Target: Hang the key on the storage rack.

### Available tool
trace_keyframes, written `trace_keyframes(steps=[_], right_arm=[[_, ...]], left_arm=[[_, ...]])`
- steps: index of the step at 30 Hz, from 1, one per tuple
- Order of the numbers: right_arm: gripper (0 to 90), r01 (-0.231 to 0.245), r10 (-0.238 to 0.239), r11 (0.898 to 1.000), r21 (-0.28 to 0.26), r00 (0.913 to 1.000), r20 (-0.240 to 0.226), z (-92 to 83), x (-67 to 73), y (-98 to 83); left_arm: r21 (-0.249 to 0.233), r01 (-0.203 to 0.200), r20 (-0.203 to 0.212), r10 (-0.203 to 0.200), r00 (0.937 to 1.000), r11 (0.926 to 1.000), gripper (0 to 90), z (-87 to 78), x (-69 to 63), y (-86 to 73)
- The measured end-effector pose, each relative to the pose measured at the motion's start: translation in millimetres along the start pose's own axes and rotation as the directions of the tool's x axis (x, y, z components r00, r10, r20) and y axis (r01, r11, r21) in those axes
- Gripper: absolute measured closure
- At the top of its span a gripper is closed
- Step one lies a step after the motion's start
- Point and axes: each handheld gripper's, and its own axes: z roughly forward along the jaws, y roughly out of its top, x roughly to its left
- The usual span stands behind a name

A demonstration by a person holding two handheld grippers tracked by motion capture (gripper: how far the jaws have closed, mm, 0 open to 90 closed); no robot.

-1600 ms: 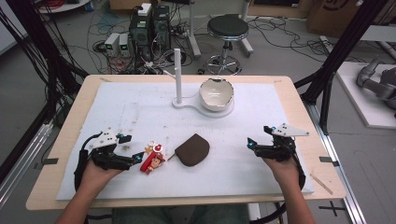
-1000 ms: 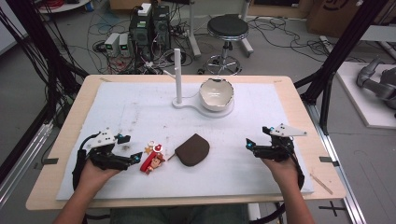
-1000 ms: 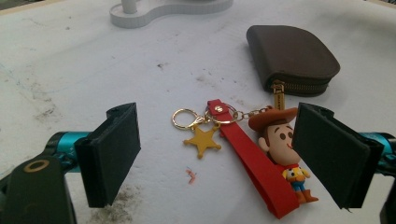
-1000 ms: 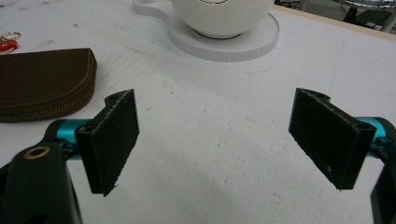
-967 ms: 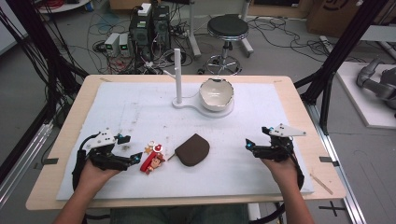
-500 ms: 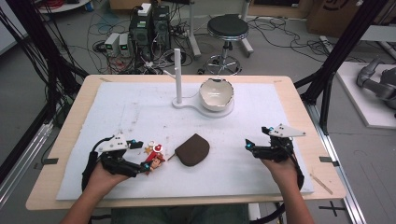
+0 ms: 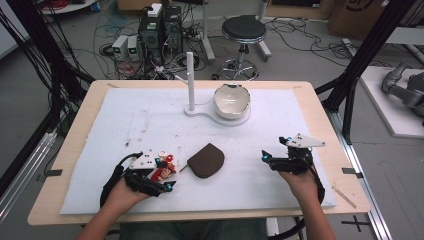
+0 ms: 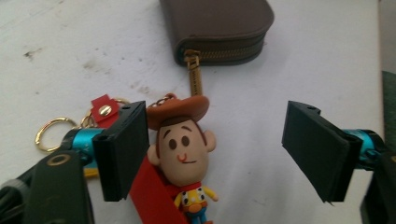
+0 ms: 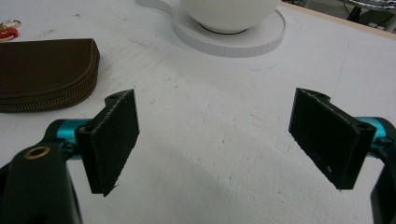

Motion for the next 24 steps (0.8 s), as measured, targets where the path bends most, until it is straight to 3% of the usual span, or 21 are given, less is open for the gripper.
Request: trace_keyframes(steps=[5,7,8,11,12,16,19,24], right_arm=[[16.1,0.002,-0.002,1.0,0.006,1.0,0.001,0.6,0.3,-0.2],[16.2,0.003,-0.003,1.0,0.006,1.0,0.002,0.7,0.3,-0.2],[16.2,0.003,-0.003,1.0,0.008,1.0,0.001,0.9,0.1,-0.4],[16.1,-0.001,0.0,1.0,0.007,1.0,0.002,0.9,0.4,-0.5],[16.1,0.004,-0.004,1.0,0.008,1.0,0.003,1.0,0.2,-0.7],[16.1,0.003,-0.003,1.0,0.006,1.0,0.0,1.5,1.1,-0.7],[16.2,0.006,-0.006,1.0,0.004,1.0,-0.001,0.5,2.2,-0.4],[16.2,-0.002,0.002,1.0,0.007,1.0,-0.004,0.9,1.8,-1.3]], left_arm=[[0.047,-0.025,-0.05,0.028,0.9984,0.9986,35.5,5.9,-1.6,-0.1],[0.086,-0.061,-0.075,0.067,0.9949,0.9944,38.2,9.7,-3.5,-0.2],[0.085,-0.06,-0.077,0.067,0.9948,0.9946,41.8,10.4,-4.2,0.1],[0.096,-0.031,-0.049,0.036,0.9982,0.9949,48.6,10.6,-4.2,1.7],[0.1,-0.05,-0.043,0.055,0.9976,0.9937,54.8,10.5,-4.8,2.0],[0.108,-0.052,-0.025,0.055,0.9982,0.9928,55.4,10.4,-2.7,4.1],[0.089,-0.065,-0.028,0.068,0.9973,0.994,55.6,5.2,-2.5,5.9],[-0.012,-0.052,-0.059,0.051,0.997,0.9986,55.7,-21.6,1.9,15.4]])
